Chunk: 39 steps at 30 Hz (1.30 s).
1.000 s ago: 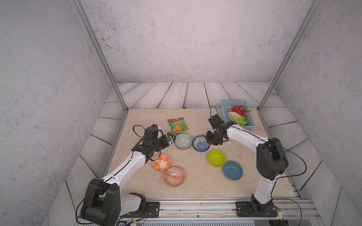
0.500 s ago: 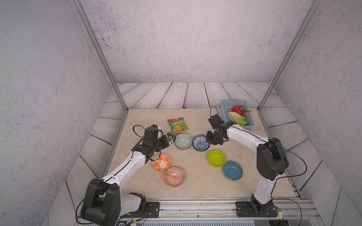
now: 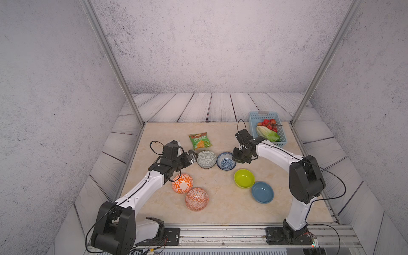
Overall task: Stack the bowls
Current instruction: Place the bowl on the bowl.
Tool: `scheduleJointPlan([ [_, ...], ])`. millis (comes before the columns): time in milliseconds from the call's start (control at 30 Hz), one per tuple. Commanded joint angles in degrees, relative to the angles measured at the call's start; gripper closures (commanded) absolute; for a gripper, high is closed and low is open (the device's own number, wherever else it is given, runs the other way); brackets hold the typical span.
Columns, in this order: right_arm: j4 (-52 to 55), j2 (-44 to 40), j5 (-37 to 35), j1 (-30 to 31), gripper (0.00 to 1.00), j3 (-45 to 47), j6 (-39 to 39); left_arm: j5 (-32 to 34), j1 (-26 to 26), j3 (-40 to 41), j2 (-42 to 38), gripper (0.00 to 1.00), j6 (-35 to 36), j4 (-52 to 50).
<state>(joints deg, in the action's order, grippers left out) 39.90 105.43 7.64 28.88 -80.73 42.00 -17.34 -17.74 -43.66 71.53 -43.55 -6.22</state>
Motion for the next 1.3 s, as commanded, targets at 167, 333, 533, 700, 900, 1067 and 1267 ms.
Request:
scheduleJointPlan([
  [167, -1.99, 0.11, 1.46, -1.00, 1.00, 2.35, 1.06, 0.38, 0.42, -0.40, -0.65, 0.04, 0.91, -0.07],
  [333, -2.57, 0.32, 2.48, -1.90, 1.00, 2.79, 1.05, 0.43, 0.50, -0.37, -0.61, 0.03, 0.79, -0.10],
  [533, -2.55, -0.29, 1.96, -2.00, 1.00, 2.83, 0.83, 0.38, 0.49, -0.46, -0.57, 0.04, 0.96, -0.07],
  [700, -2.77, -1.14, 2.26, -2.00, 0.92, 2.68, 0.25, 0.20, 0.47, -0.61, -0.68, 0.04, 0.92, -0.71],
  [900, -3.56, -8.13, -1.32, -1.97, 0.71, 4.15, -1.20, 1.82, 1.69, -2.59, -2.34, 0.04, 0.49, -7.26],
  [1067, -5.95, -17.32, -7.02, -1.74, 0.28, 8.22, -1.23, 4.51, 2.36, -4.42, -6.17, 0.04, 1.88, -17.46],
  [1267, -14.05, -26.37, -13.68, -3.26, 0.01, 18.44, 3.40, 10.12, 2.36, -4.60, -11.30, 0.08, 0.77, -29.22],
])
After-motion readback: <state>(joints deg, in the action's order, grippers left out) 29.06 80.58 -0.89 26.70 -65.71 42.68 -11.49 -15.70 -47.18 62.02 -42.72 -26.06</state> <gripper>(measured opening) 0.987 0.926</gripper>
